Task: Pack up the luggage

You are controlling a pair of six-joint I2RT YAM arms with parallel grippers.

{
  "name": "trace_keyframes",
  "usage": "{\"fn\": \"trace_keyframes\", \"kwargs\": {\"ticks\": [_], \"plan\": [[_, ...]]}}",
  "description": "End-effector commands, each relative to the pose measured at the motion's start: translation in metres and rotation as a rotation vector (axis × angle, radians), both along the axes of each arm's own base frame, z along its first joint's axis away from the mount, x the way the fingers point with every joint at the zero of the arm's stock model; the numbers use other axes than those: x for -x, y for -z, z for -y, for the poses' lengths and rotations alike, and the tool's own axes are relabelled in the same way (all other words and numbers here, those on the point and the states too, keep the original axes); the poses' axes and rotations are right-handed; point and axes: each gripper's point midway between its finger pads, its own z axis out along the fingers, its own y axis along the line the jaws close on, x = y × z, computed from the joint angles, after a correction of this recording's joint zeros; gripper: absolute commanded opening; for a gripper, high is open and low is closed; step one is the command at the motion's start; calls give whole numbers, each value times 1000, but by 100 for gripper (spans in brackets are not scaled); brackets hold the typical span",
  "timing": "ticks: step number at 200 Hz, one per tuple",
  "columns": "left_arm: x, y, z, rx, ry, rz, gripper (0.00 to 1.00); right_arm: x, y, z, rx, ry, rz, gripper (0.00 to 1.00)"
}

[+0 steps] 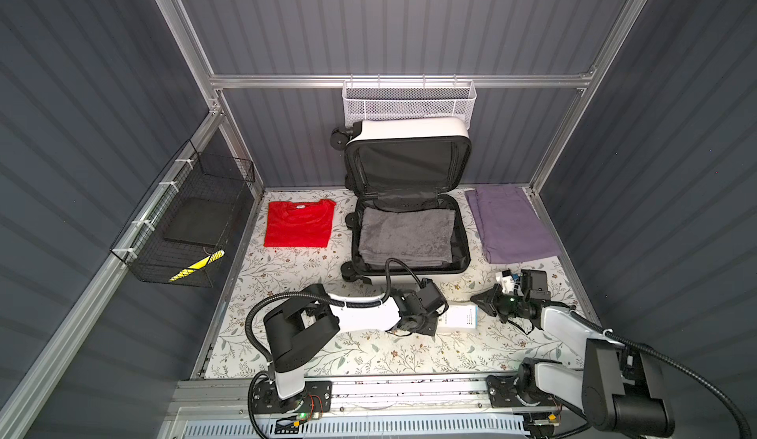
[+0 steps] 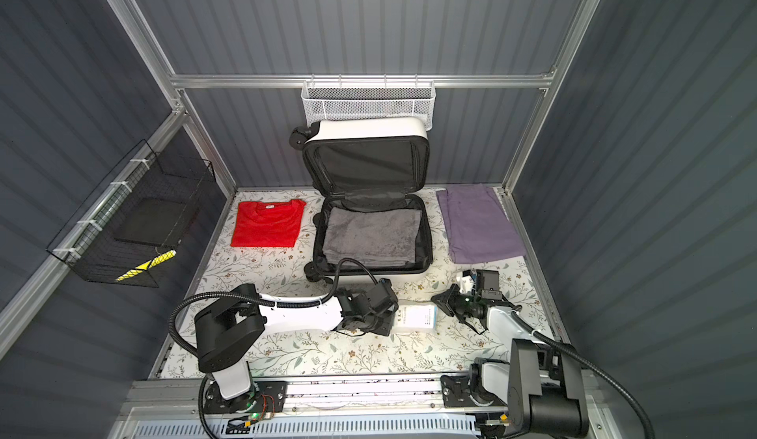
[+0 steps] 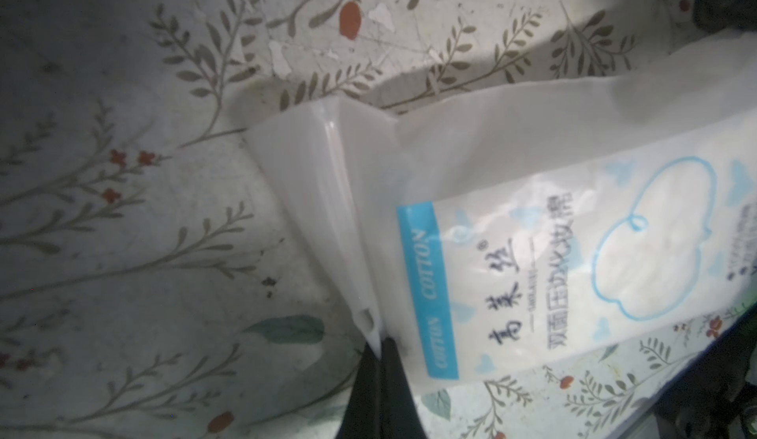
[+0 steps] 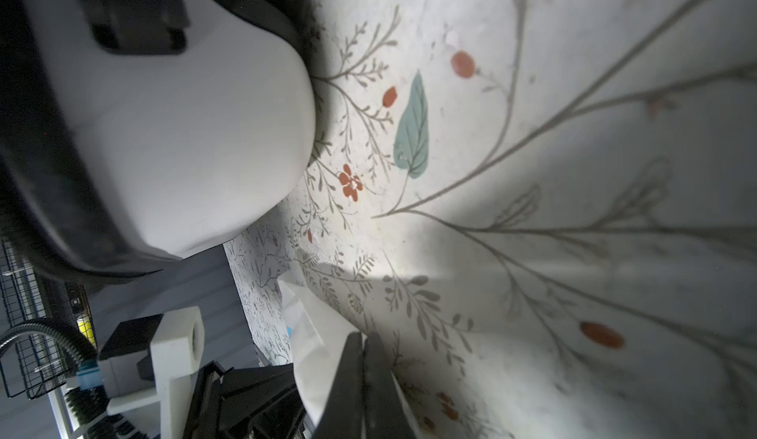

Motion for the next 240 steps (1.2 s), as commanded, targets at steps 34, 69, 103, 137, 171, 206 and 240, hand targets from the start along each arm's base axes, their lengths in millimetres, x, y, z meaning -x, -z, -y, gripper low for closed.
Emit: {"fn": "trace_keyframes", "kwargs": {"ticks": [34, 69, 103, 137, 171, 206, 240], "plan": [[-11, -72, 11, 80, 54, 92, 0, -3, -64, -12, -42, -21, 103, 0], [-20, -133, 17, 169, 76, 167, 0, -17, -115, -16, -65, -13, 181, 0], [-59, -186, 8, 245, 36, 220, 0, -55, -172, -19, -83, 5, 269, 0], [-109, -236, -3, 256, 11, 336, 0, -107, -218, -27, -72, 8, 330, 0], [-157, -247, -27, 243, -46, 378, 0, -156, -237, -42, -57, -7, 356, 0], [-193, -237, -53, 211, -92, 382, 0, -194, -226, -58, -61, -19, 341, 0], [-203, -212, -69, 161, -108, 364, 0, -209, -207, -78, -55, -58, 316, 0]]}}
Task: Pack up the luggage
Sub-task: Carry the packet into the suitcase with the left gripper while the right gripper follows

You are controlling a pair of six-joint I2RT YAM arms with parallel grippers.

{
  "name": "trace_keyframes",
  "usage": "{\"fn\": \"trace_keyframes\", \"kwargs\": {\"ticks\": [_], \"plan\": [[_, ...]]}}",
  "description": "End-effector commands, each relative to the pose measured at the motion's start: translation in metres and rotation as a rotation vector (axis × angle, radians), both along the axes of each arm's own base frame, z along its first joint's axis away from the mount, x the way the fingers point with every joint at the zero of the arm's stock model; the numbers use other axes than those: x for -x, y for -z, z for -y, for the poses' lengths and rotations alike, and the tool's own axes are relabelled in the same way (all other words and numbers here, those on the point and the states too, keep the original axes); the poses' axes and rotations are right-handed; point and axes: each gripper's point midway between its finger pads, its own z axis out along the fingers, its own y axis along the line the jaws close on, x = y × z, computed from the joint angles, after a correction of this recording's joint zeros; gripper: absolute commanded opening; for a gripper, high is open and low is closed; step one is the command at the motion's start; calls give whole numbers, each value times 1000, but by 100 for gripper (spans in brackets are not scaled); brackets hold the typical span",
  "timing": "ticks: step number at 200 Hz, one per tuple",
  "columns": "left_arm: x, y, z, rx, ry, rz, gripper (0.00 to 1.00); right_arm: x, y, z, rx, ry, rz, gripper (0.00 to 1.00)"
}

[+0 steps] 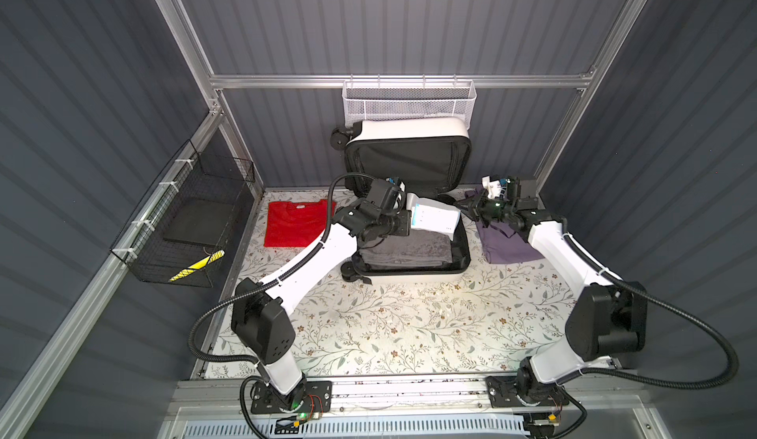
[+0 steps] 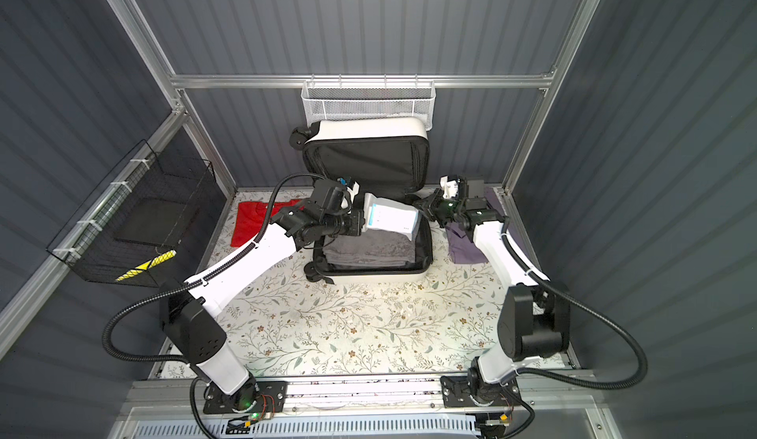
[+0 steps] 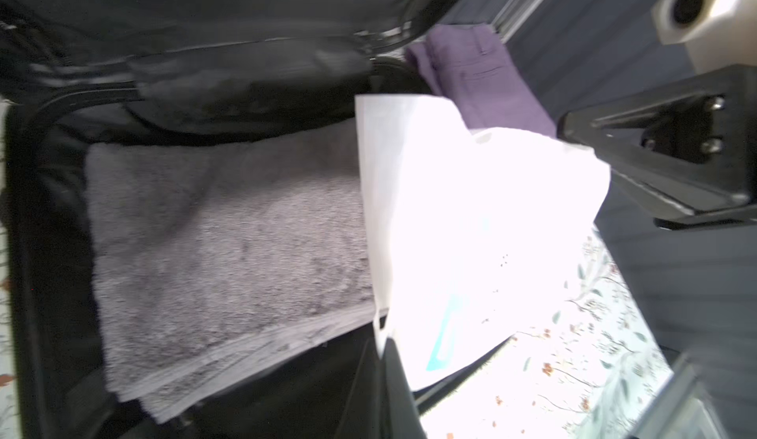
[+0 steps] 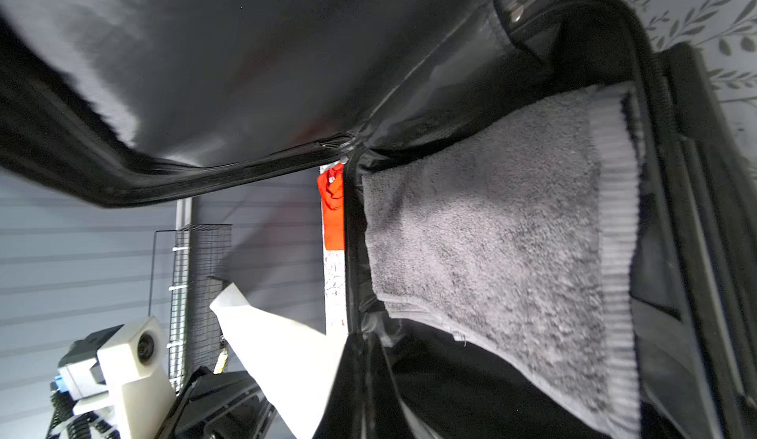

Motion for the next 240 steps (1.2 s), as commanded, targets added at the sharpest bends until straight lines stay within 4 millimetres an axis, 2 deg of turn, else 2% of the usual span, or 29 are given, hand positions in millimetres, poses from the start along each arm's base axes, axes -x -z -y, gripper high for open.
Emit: {"fn": "trace_keyframes", "kwargs": {"ticks": [1, 43, 45, 48, 66, 100, 135, 240], "plan": [[3, 17, -9, -51, 30, -18, 0, -9, 0, -12, 9, -17, 20, 0], [10, 63, -23, -84, 7, -71, 0, -8, 48, -29, 57, -51, -37, 0], [14, 74, -26, -99, 7, -91, 0, -8, 50, -29, 57, -51, -40, 0], [16, 80, -27, -105, 7, -101, 0, -8, 53, -30, 58, -52, -44, 0], [19, 98, -33, -122, -5, -121, 0, -7, 71, -35, 73, -62, -66, 0], [19, 100, -36, -121, -15, -132, 0, -1, 95, -48, 99, -96, -101, 0], [23, 118, -40, -181, -16, -209, 0, 11, 113, -57, 107, -116, -127, 0], [49, 163, -56, -253, 3, -335, 0, 41, 148, -72, 123, -149, -184, 0]]}}
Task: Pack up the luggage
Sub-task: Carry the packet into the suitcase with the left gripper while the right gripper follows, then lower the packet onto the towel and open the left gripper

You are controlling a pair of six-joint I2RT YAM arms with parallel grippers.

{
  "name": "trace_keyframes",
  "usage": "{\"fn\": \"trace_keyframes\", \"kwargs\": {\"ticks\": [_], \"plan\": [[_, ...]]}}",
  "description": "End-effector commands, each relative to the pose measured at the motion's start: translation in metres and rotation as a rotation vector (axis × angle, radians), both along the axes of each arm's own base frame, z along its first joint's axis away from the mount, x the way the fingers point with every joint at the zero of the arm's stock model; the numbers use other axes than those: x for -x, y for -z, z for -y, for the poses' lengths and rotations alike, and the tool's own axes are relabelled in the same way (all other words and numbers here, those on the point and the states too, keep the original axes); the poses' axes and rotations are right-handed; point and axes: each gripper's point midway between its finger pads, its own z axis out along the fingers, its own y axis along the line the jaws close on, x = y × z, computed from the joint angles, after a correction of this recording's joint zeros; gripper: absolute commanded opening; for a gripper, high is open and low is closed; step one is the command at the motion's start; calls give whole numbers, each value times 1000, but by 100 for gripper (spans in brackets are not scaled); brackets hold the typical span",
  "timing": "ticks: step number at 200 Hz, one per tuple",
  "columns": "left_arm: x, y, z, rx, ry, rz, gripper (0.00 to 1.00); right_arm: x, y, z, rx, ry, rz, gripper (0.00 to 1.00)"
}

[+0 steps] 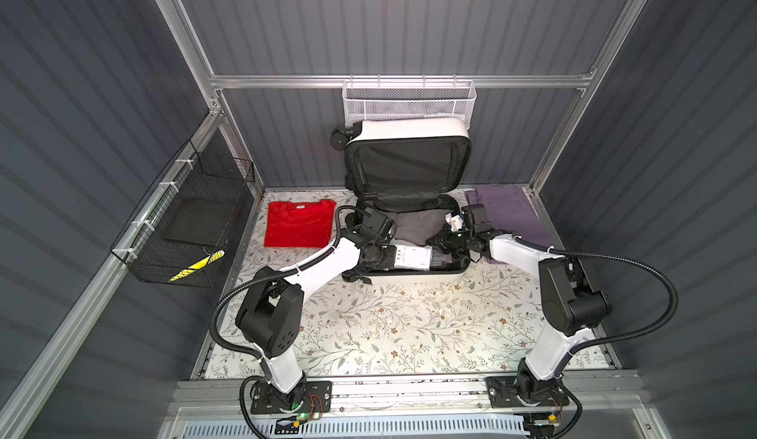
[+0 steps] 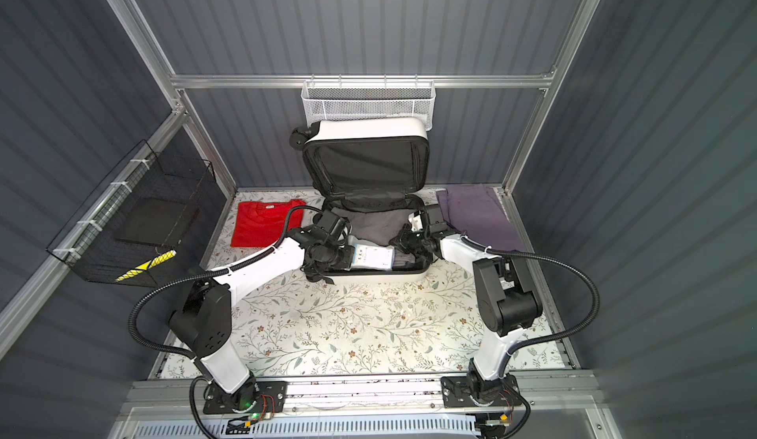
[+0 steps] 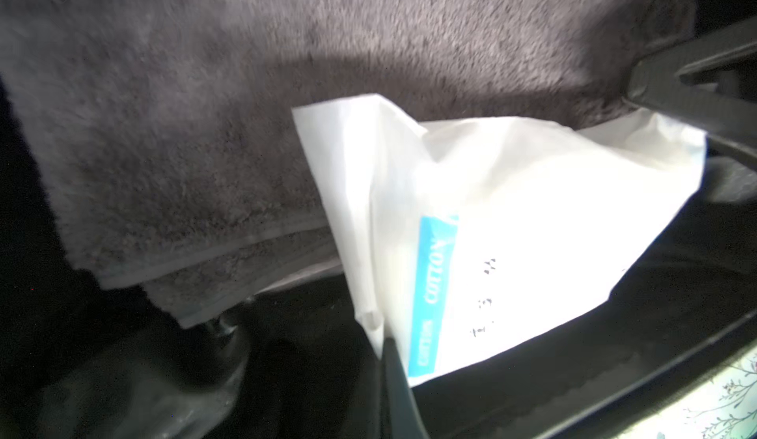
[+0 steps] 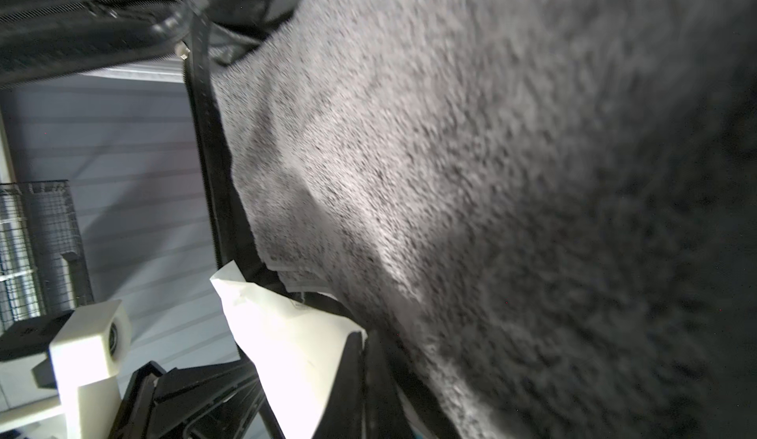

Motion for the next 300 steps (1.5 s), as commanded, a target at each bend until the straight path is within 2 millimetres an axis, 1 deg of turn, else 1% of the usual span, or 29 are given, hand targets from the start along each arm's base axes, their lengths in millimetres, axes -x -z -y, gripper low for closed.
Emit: {"fn": "trace_keyframes", "kwargs": {"ticks": [1, 26, 45, 70, 74, 79, 91, 102, 118, 129, 149, 159, 173, 176, 178, 182, 193, 201, 213, 232, 249, 257, 277, 300], "plan": [[12, 17, -7, -19, 10, -60, 0, 6, 3, -5, 2, -13, 5, 0], [18, 23, -9, -18, 8, -75, 0, 12, 11, -5, 9, -17, -11, 0], [21, 28, -11, -20, 6, -86, 0, 13, 13, -6, 12, -16, -13, 0], [20, 27, -12, -24, -2, -81, 0, 13, 13, -6, 17, -22, -17, 0], [20, 26, -13, -25, -2, -80, 3, 12, 13, -6, 18, -23, -15, 1], [19, 25, -13, -28, -4, -77, 9, 12, 12, -6, 20, -25, -14, 5], [18, 20, -15, -36, -10, -68, 26, 11, 7, -7, 25, -34, -4, 17], [16, 14, -18, -42, -17, -52, 41, 10, -1, -7, 31, -41, 13, 25], [13, 1, -23, -49, -30, -24, 62, 7, -14, -5, 46, -47, 40, 33], [10, -9, -27, -57, -44, -3, 73, 6, -22, -3, 56, -50, 58, 38], [4, -31, -34, -66, -69, 44, 88, 4, -38, 1, 75, -53, 92, 46], [0, -44, -34, -62, -74, 70, 93, 4, -44, 5, 89, -50, 105, 50], [-6, -60, -30, -48, -68, 103, 97, 4, -52, 9, 104, -44, 123, 51], [-6, -60, -30, -51, -65, 103, 98, 4, -53, 10, 105, -43, 126, 51], [-11, -70, -27, -36, -66, 122, 98, 4, -54, 10, 105, -43, 129, 51], [-13, -75, -24, -29, -63, 131, 98, 5, -56, 10, 105, -44, 133, 51], [-19, -83, -17, -10, -52, 139, 99, 7, -61, 10, 99, -46, 140, 50], [-22, -87, -11, 10, -42, 142, 99, 9, -63, 9, 84, -50, 142, 47], [-27, -90, -2, 40, -33, 142, 99, 11, -66, 6, 58, -53, 142, 42], [-34, -89, 15, 107, -26, 131, 99, 16, -63, 0, 22, -60, 131, 32], [-39, -79, 25, 145, -29, 110, 99, 20, -54, -6, -11, -69, 110, 24], [-40, -72, 29, 154, -31, 97, 99, 21, -50, -10, -25, -71, 101, 22], [-43, -55, 35, 171, -37, 69, 99, 22, -35, -14, -46, -71, 74, 19], [-45, -35, 36, 162, -57, 48, 99, 19, -15, -14, -36, -63, 47, 18]]}}
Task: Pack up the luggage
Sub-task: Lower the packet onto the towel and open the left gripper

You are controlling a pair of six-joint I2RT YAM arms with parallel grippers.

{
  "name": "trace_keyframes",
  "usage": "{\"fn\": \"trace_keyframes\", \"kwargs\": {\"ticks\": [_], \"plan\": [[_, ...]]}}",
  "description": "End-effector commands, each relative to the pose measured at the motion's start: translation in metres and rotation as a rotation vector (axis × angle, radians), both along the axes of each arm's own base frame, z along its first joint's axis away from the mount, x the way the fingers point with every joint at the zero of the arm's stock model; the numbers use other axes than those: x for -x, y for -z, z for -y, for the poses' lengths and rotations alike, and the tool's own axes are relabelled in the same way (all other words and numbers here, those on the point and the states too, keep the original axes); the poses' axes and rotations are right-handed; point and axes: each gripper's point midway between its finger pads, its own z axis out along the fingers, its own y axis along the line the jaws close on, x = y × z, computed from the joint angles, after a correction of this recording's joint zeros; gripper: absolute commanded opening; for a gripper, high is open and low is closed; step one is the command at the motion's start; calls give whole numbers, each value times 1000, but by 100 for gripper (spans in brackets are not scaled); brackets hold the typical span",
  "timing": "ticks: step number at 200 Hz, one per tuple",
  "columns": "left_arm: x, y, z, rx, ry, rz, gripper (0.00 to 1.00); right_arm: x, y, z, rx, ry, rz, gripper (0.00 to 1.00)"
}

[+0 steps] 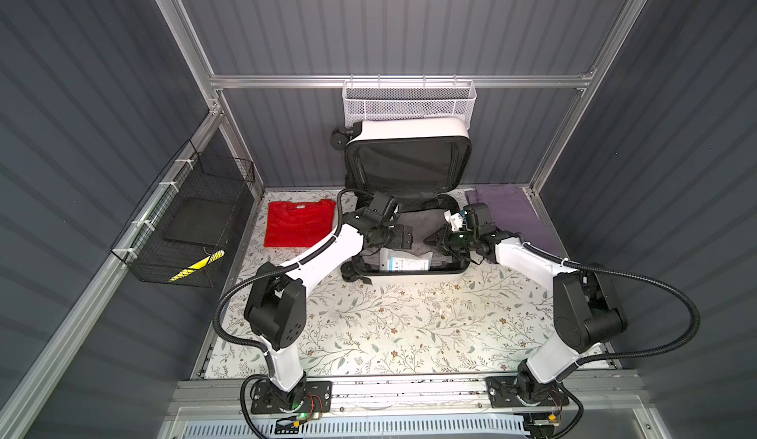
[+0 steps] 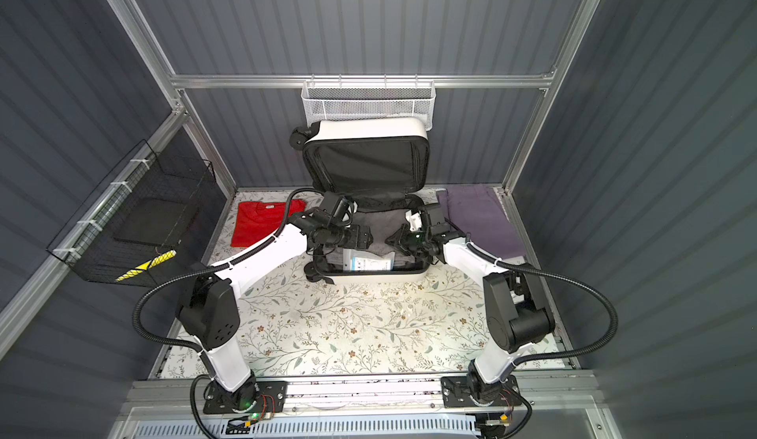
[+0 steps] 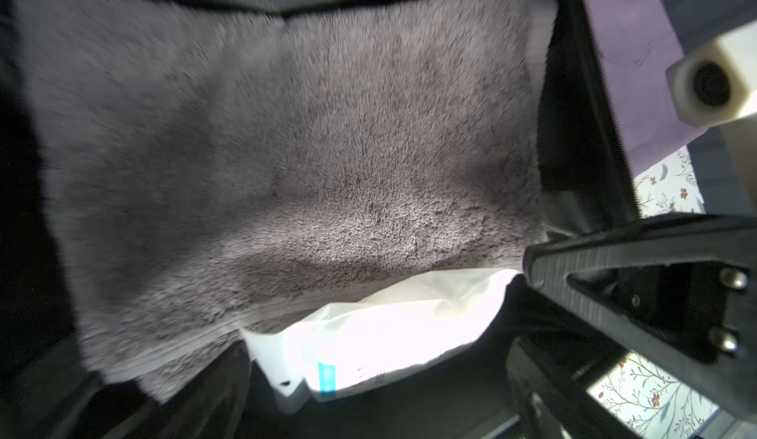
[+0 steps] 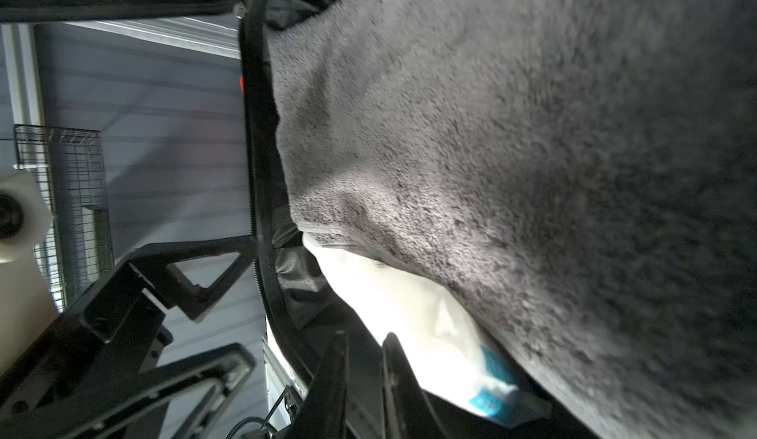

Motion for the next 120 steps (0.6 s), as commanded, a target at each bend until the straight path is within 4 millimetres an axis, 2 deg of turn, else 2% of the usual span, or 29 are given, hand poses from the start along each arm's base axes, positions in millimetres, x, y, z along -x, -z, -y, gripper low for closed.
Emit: {"fn": "trace_keyframes", "kwargs": {"ticks": [1, 30, 58, 85, 104, 120], "plan": [[-2, 15, 3, 34, -21, -31, 99, -2, 16, -5, -23, -5, -22, 18], [-3, 37, -4, -4, -54, -47, 99, -1, 37, -5, -12, -13, -58, 17], [-2, 55, -10, -39, -81, -69, 99, -1, 45, -4, -20, -14, -75, 18], [-3, 61, -11, -45, -93, -78, 99, -1, 39, -4, -43, -23, -75, 22], [-4, 55, -10, -34, -98, -70, 99, -2, 24, -4, -60, -32, -58, 29], [-5, 43, -10, -20, -98, -55, 99, -4, 6, -3, -67, -39, -32, 38]]}}
